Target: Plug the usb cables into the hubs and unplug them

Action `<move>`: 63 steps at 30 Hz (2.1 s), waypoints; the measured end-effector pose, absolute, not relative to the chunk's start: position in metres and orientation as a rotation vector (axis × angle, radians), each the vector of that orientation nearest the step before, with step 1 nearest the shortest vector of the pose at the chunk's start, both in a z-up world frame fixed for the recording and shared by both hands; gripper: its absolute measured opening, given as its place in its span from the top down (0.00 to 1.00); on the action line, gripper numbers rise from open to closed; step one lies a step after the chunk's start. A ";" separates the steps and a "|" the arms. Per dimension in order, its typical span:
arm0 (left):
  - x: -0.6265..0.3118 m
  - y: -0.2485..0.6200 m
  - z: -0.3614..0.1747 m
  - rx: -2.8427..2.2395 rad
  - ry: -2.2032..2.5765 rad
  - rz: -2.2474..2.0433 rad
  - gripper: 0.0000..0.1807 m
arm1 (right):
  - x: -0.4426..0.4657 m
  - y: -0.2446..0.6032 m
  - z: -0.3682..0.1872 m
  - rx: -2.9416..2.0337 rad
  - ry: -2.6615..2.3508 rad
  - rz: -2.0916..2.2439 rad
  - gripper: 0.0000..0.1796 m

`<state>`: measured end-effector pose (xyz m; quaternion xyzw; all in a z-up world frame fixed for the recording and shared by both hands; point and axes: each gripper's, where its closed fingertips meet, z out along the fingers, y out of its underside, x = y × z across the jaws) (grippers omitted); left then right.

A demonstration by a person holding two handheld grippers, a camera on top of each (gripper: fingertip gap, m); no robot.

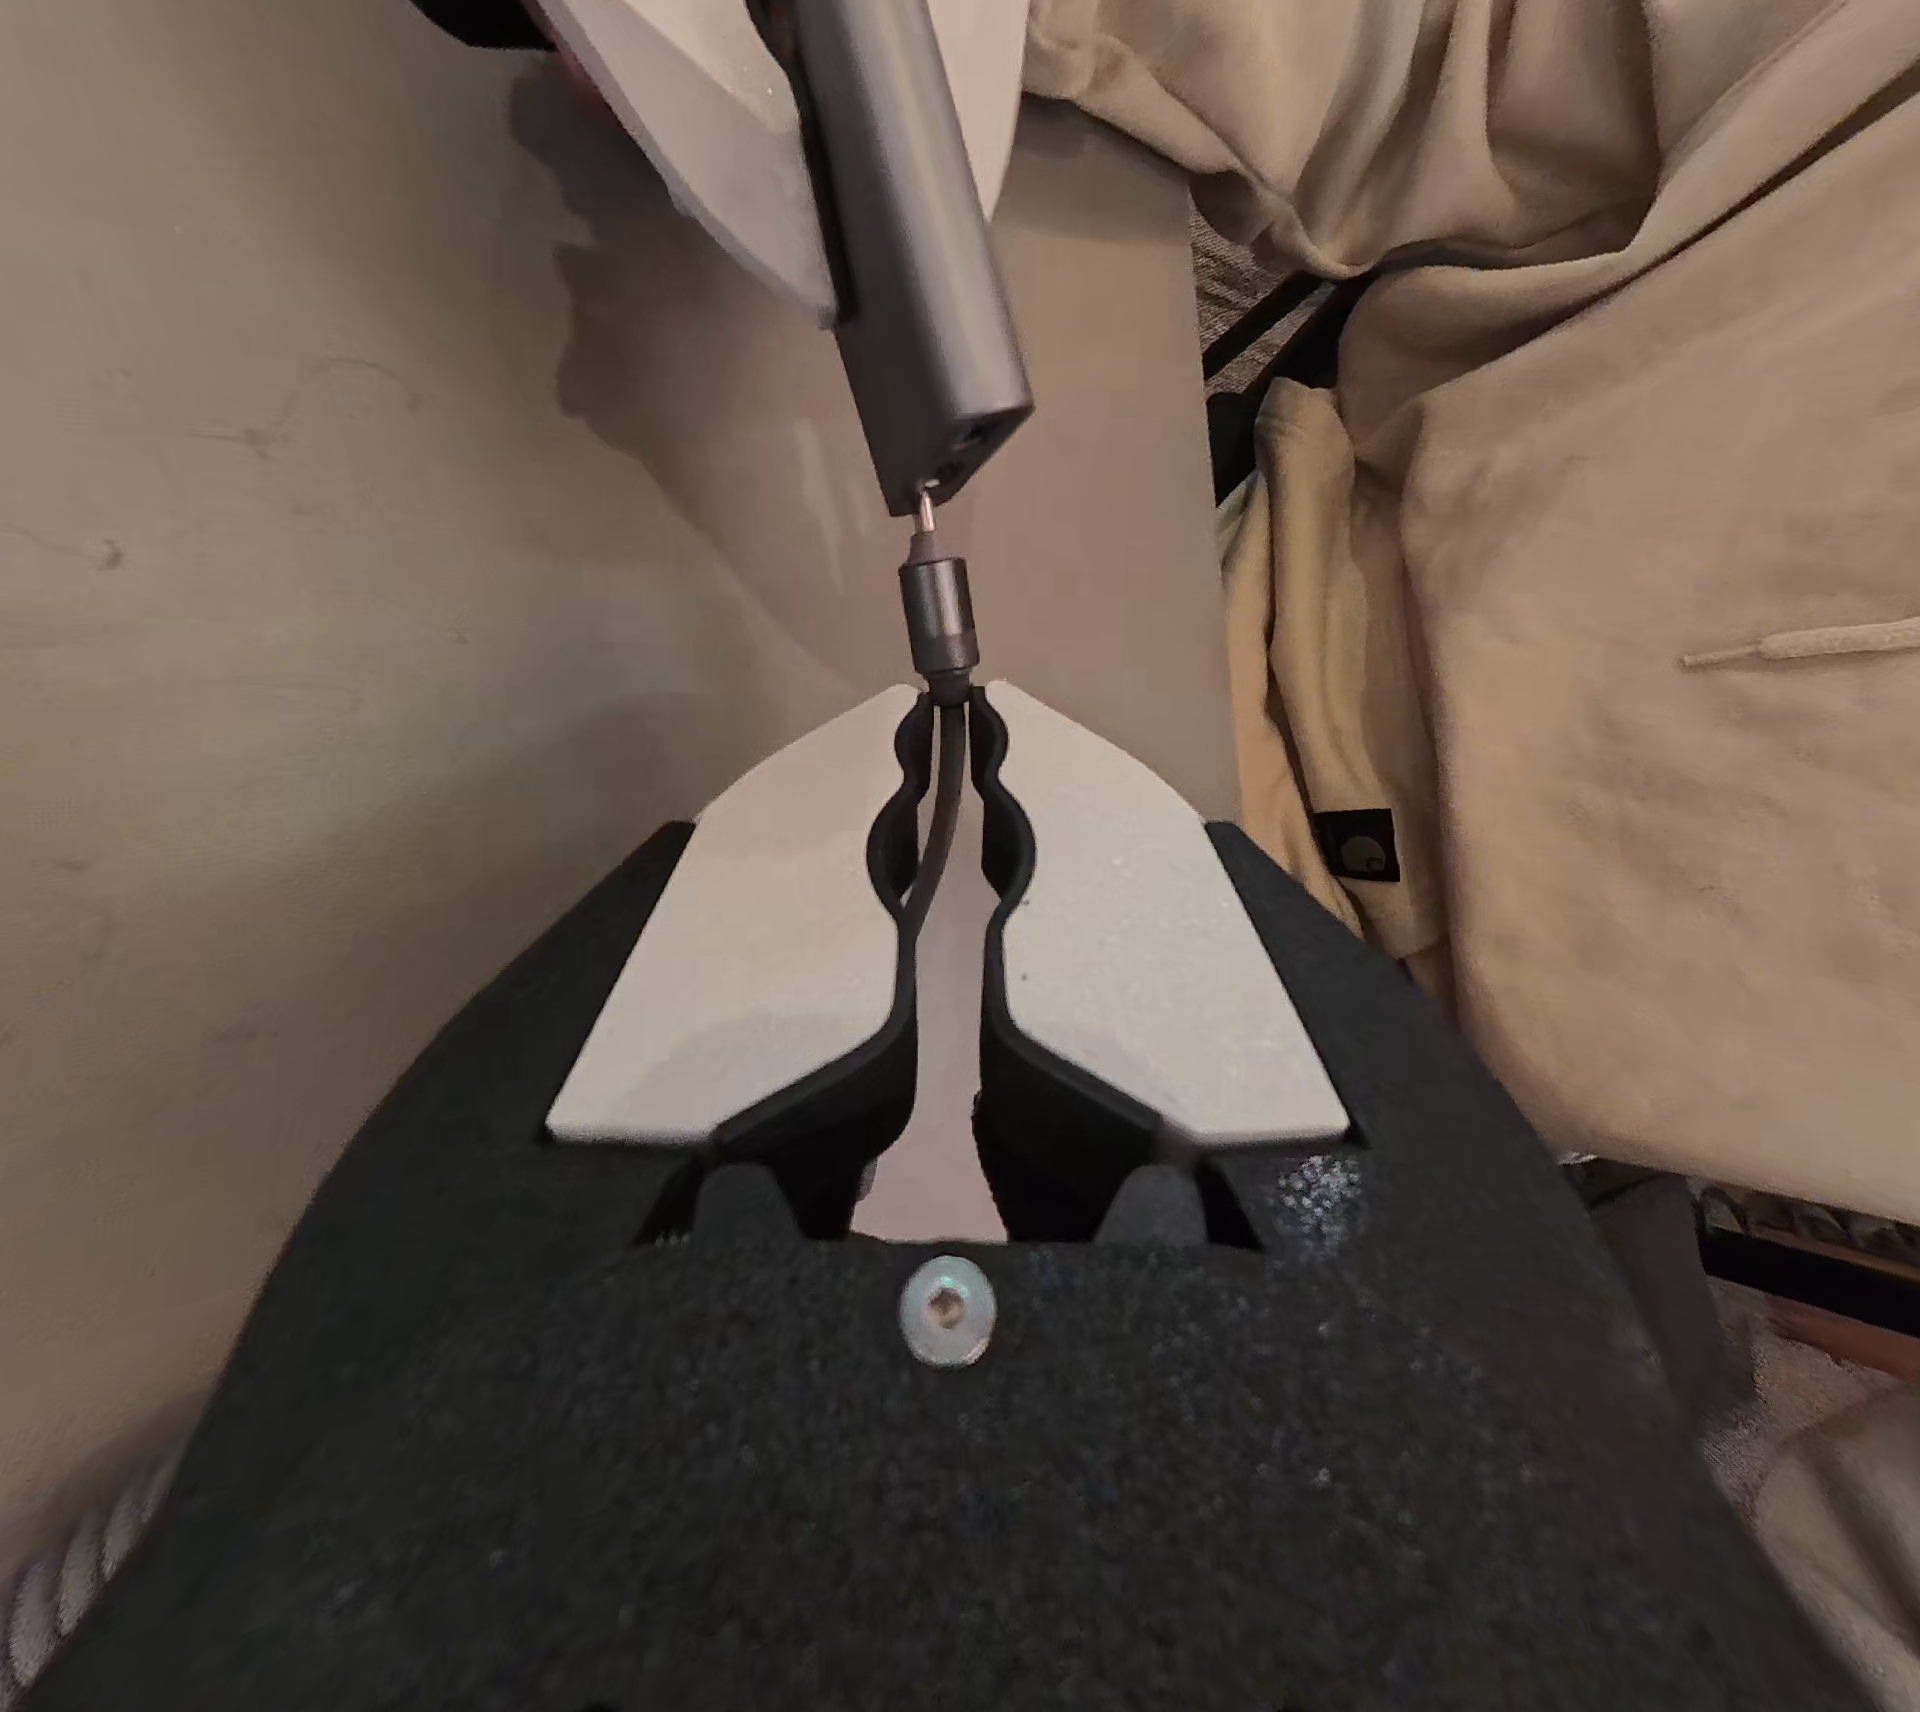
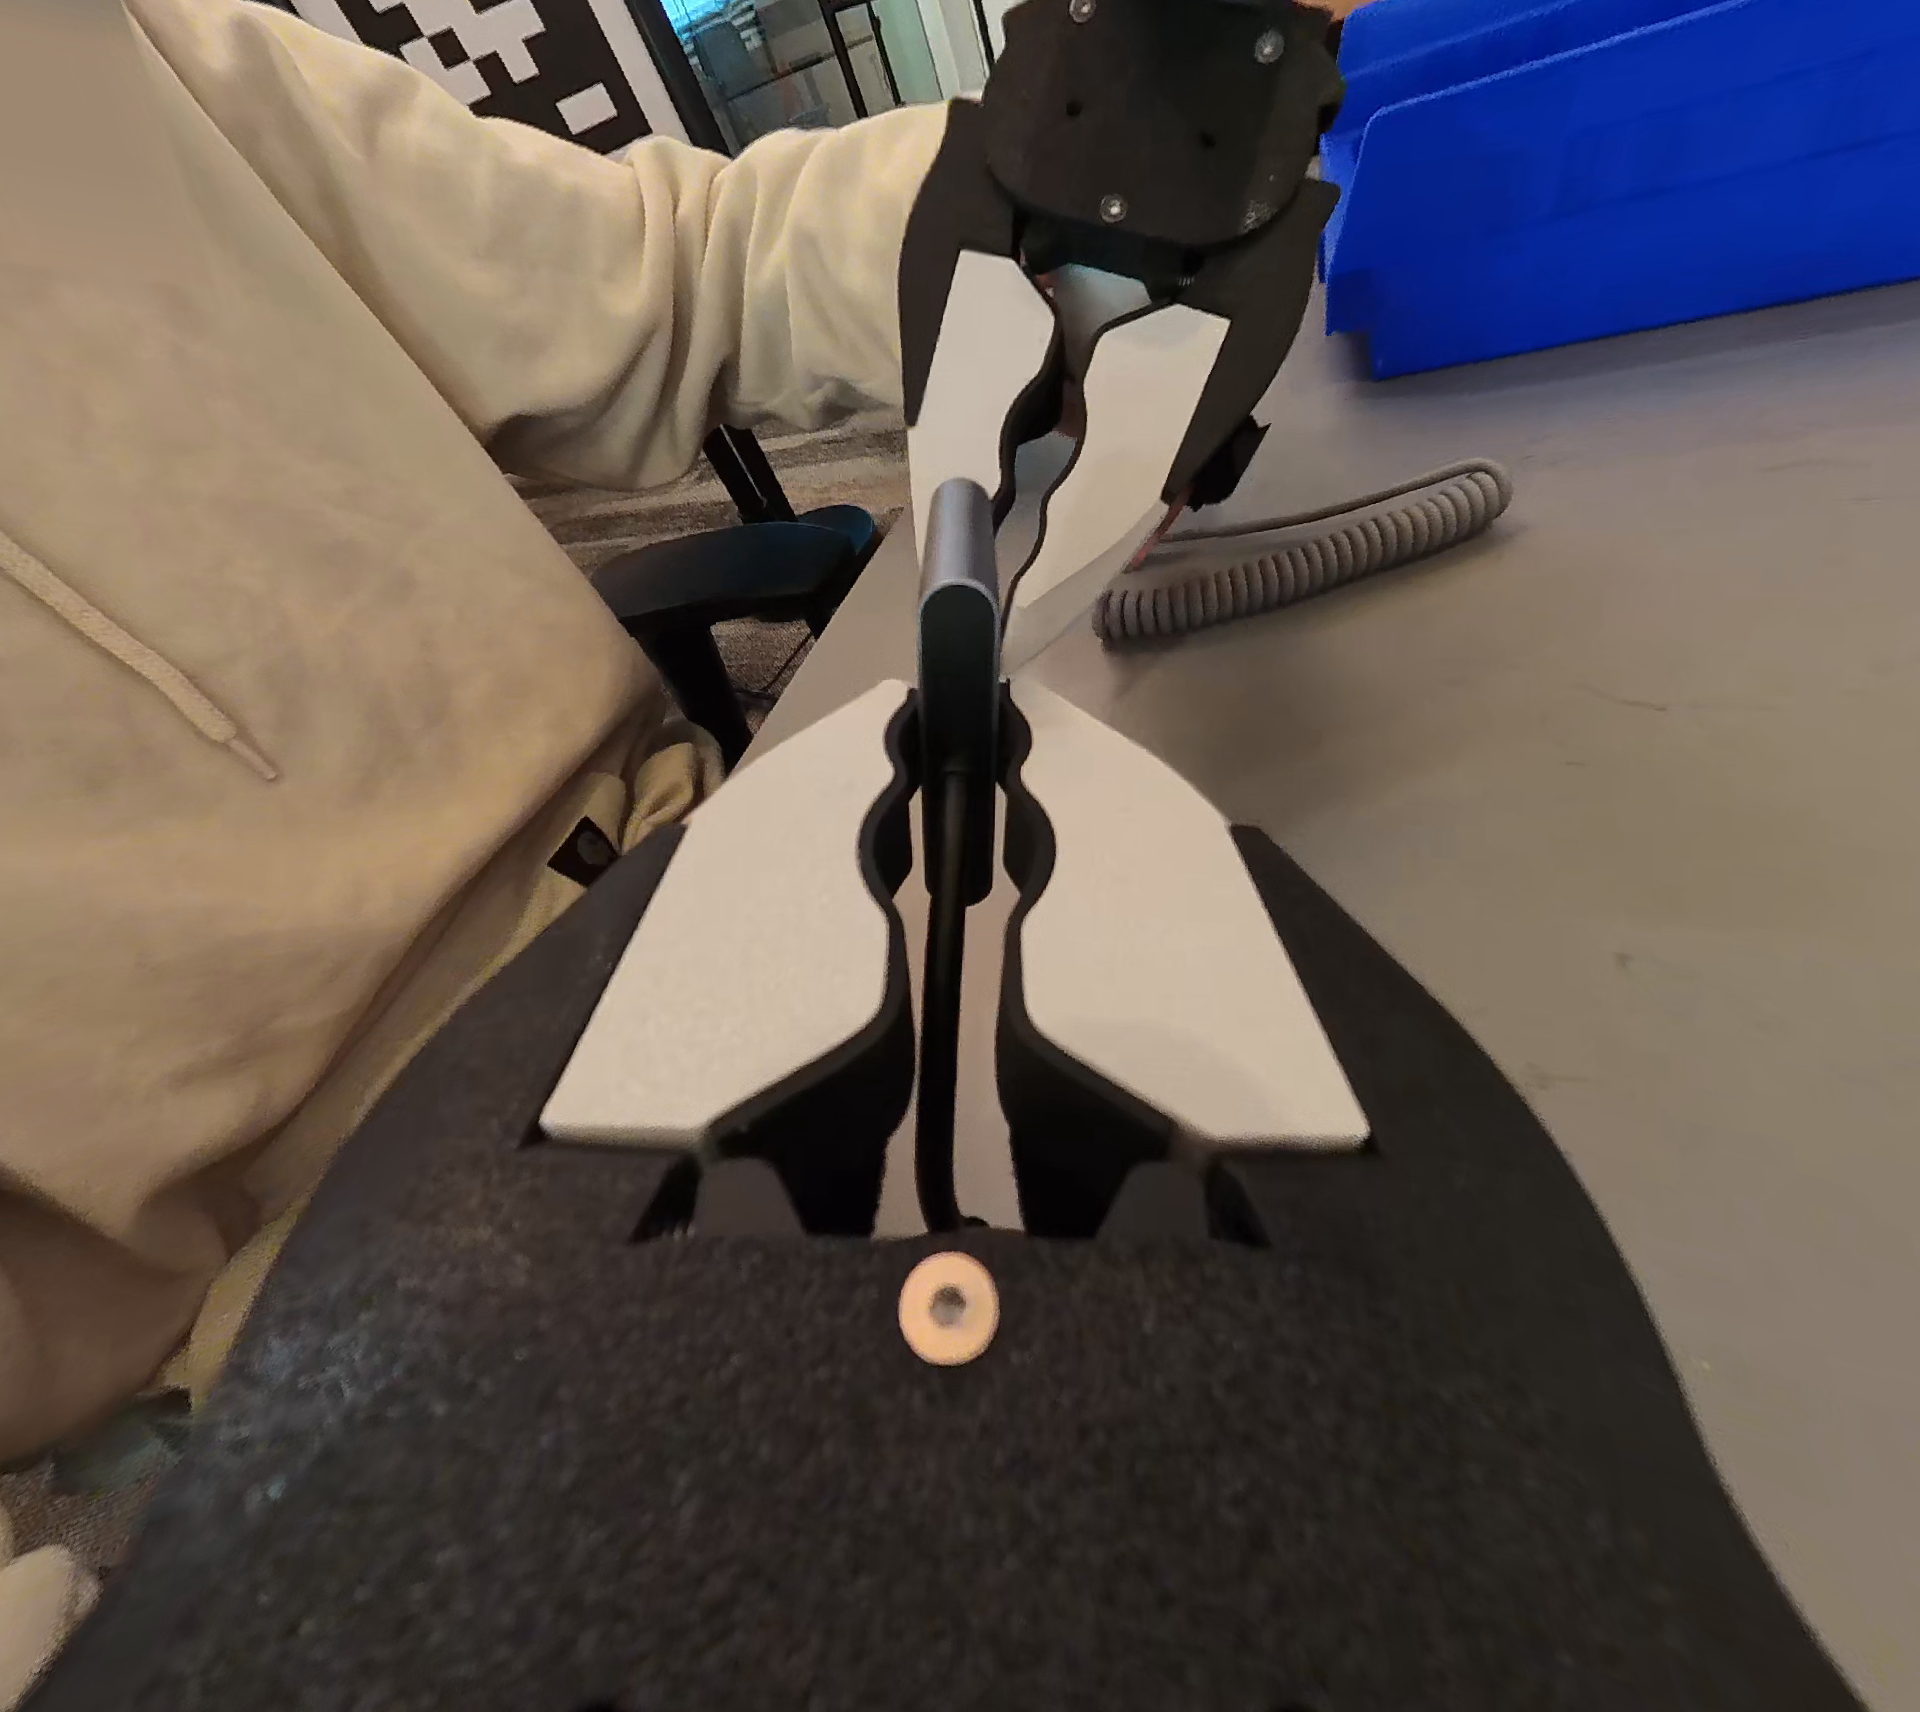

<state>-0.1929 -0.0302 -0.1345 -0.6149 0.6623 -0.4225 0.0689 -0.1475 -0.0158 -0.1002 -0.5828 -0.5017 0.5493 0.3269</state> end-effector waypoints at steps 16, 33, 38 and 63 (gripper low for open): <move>-0.183 -0.002 -0.121 -1.856 1.693 -1.287 0.77 | -0.144 0.000 -0.096 -1.537 -1.178 1.466 0.93; -0.201 0.017 -0.127 -1.064 1.472 0.109 0.82 | -0.136 0.022 -0.102 -1.639 -0.994 1.561 0.93; -0.200 0.020 -0.143 -1.097 1.510 0.098 0.76 | -0.132 0.024 -0.099 -1.640 -0.952 1.607 0.93; -0.192 0.020 -0.126 -1.080 1.558 0.045 0.98 | -0.125 0.031 -0.099 -1.663 -0.859 1.720 0.93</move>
